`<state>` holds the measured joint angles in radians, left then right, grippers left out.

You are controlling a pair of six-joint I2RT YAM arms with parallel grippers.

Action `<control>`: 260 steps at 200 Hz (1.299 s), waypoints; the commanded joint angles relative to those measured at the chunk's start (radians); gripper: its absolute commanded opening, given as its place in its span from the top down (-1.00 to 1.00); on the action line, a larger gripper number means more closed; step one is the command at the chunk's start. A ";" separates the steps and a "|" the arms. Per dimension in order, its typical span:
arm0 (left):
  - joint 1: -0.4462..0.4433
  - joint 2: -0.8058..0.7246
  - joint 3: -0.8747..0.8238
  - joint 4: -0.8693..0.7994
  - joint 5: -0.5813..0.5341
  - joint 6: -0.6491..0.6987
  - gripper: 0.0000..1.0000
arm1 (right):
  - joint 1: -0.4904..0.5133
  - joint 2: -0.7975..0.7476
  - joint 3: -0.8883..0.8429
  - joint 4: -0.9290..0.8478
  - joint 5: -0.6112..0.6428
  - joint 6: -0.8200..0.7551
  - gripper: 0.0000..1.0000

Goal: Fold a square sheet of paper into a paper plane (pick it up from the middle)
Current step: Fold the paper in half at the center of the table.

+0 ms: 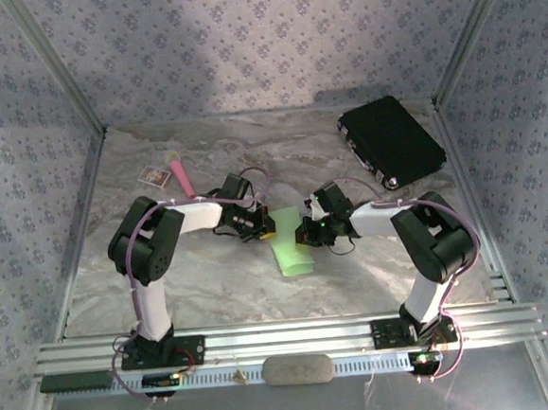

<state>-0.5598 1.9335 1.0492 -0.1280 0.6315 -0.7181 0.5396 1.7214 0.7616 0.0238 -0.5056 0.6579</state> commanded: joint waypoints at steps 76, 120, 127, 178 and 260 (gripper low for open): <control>0.019 0.012 0.103 -0.074 0.011 0.063 1.00 | 0.004 0.050 -0.058 -0.111 0.127 0.006 1.00; 0.031 0.066 0.101 -0.071 0.009 0.073 1.00 | 0.004 0.049 -0.063 -0.109 0.126 0.008 1.00; 0.033 0.071 0.096 -0.066 0.011 0.071 1.00 | 0.004 0.048 -0.064 -0.107 0.125 0.009 1.00; 0.046 0.086 0.094 -0.038 -0.062 0.073 1.00 | 0.004 0.043 -0.070 -0.101 0.126 0.013 1.00; 0.118 0.110 0.108 0.062 -0.067 -0.032 1.00 | 0.006 0.039 -0.068 -0.110 0.128 0.005 1.00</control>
<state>-0.4866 2.0109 1.1465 -0.1036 0.6384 -0.7101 0.5423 1.7164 0.7441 0.0616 -0.4938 0.6651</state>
